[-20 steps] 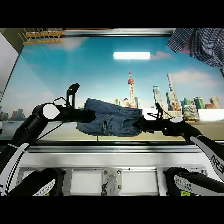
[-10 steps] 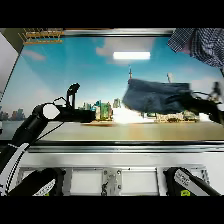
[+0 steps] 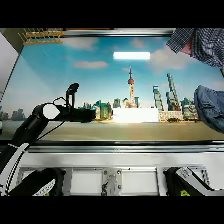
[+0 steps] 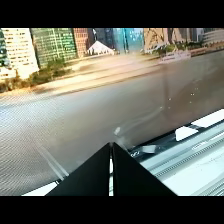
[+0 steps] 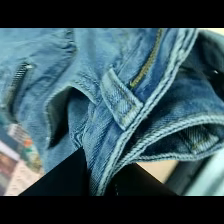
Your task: Fold the clothes and pants, and hang the long-sleeved shirts on hangers.
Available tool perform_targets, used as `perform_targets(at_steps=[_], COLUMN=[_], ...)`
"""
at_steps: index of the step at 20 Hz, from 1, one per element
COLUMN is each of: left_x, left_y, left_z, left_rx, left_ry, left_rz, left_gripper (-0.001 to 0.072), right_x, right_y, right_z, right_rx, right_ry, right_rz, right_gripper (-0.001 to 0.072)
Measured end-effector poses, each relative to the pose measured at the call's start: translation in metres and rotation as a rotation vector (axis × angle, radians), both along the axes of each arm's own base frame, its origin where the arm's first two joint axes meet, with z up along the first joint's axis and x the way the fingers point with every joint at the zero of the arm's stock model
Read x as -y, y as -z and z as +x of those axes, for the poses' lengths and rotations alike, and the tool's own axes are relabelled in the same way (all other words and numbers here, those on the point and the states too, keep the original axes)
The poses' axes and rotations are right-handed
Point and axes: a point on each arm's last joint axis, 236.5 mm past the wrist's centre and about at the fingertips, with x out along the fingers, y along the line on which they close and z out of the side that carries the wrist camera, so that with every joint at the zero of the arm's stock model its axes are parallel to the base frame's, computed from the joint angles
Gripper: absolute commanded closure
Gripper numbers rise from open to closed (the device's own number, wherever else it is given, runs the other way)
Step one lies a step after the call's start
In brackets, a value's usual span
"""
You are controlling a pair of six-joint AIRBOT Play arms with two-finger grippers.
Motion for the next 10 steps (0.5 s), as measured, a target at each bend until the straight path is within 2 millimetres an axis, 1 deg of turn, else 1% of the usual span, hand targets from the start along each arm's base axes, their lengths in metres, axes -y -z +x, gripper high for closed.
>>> perform_targets(at_steps=[1,2,3,4,5,6,7,9,10], left_x=[0.000,0.000,0.000,0.000,0.000,0.000,0.000,0.000,0.000], left_y=[0.000,0.000,0.000,0.000,0.000,0.000,0.000,0.000,0.000], left_z=[0.000,0.000,0.000,0.000,0.000,0.001,0.001,0.001,0.001], left_rx=[0.000,0.000,0.001,0.000,0.000,0.000,0.001,0.001,0.002], left_ry=[0.000,-0.001,-0.001,-0.001,-0.003,-0.003,-0.004,-0.004,-0.004], left_rz=[0.000,-0.001,-0.001,-0.001,-0.001,-0.001,-0.002,-0.001,-0.001], left_gripper=[0.0676,0.0676,0.0676,0.0676,0.0676,0.0676,0.0676,0.0676,0.0676], right_x=[0.003,0.005,0.008,0.011,0.013,0.017,0.020,0.024,0.021], right_y=[0.004,0.007,0.011,0.012,0.013,0.010,0.004,-0.013,-0.024], right_z=[-0.009,-0.017,-0.024,-0.031,-0.037,-0.042,-0.045,-0.045,-0.037], right_rx=[-0.032,-0.061,-0.094,-0.123,-0.152,-0.179,-0.198,-0.219,-0.214], right_ry=[0.011,0.015,0.017,0.015,0.009,0.003,-0.005,-0.051,-0.090], right_rz=[-0.004,-0.012,-0.020,-0.035,-0.047,-0.068,-0.092,-0.163,-0.204], right_gripper=[0.0609,0.0369,0.0087,0.0041,0.0042,0.0067,0.0128,0.0130,0.0130])
